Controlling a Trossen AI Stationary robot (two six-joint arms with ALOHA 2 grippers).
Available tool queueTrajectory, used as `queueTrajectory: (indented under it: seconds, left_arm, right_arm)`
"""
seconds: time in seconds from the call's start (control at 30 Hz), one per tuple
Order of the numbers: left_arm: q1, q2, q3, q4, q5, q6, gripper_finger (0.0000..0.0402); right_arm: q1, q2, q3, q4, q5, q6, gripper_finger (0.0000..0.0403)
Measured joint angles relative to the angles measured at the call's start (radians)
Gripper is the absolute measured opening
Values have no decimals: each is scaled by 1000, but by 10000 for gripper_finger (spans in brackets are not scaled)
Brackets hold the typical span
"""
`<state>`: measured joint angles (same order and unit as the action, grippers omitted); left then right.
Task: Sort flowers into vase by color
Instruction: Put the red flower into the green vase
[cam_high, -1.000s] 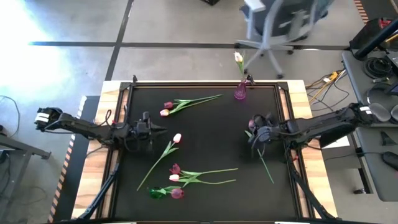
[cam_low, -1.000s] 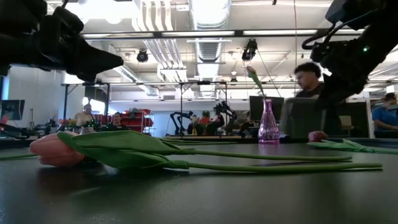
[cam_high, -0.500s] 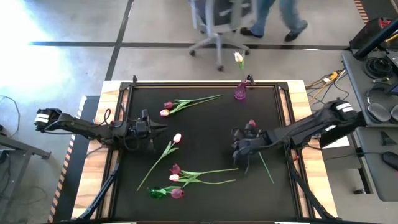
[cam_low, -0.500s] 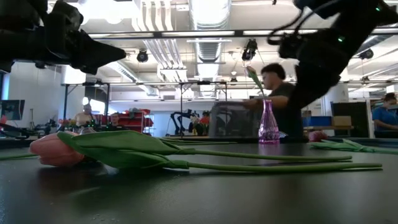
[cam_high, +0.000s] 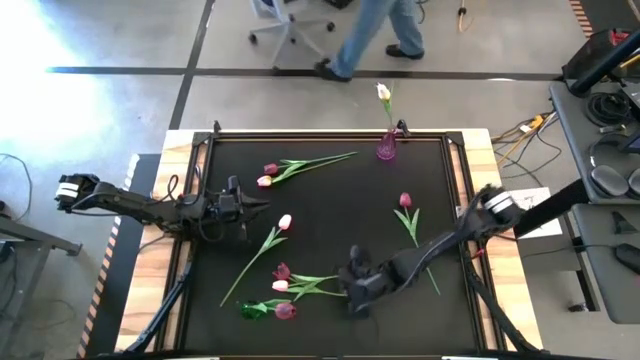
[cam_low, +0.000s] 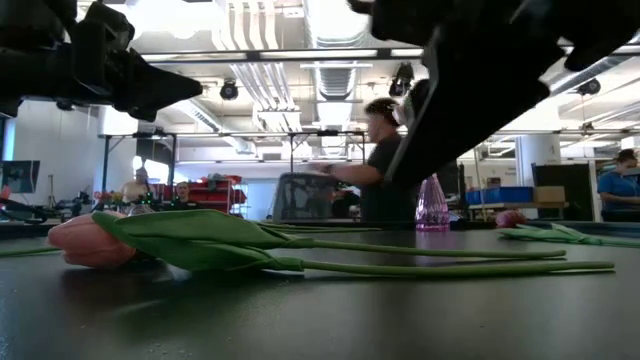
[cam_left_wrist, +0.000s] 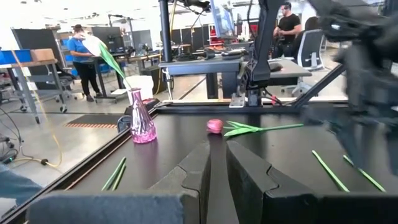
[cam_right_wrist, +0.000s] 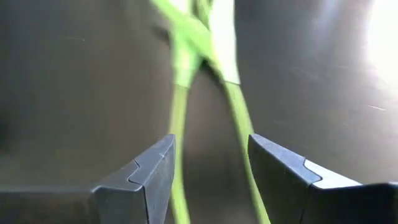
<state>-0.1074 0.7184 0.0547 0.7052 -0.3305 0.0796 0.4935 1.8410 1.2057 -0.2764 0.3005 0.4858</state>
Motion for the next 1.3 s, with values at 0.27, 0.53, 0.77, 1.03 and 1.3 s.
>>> queueTrajectory:
  seconds: [0.27,0.53,0.77,1.03,1.3]
  left_arm:
    - [0,0,0,1,0,-14,37]
    - [0,0,-1,2,0,-12,37]
    - [0,0,-1,2,0,-13,37]
    - [0,0,-1,6,0,-35,37]
    - [0,-4,-1,21,0,-63,37]
  right_arm:
    - [-4,205,261,-14,-13,9,193]
    - [-51,337,428,-111,-44,11,165]
    - [-81,397,500,-162,-89,37,122]
    - [-103,399,527,-219,-142,4,63]
    - [-108,332,522,-269,-181,-55,19]
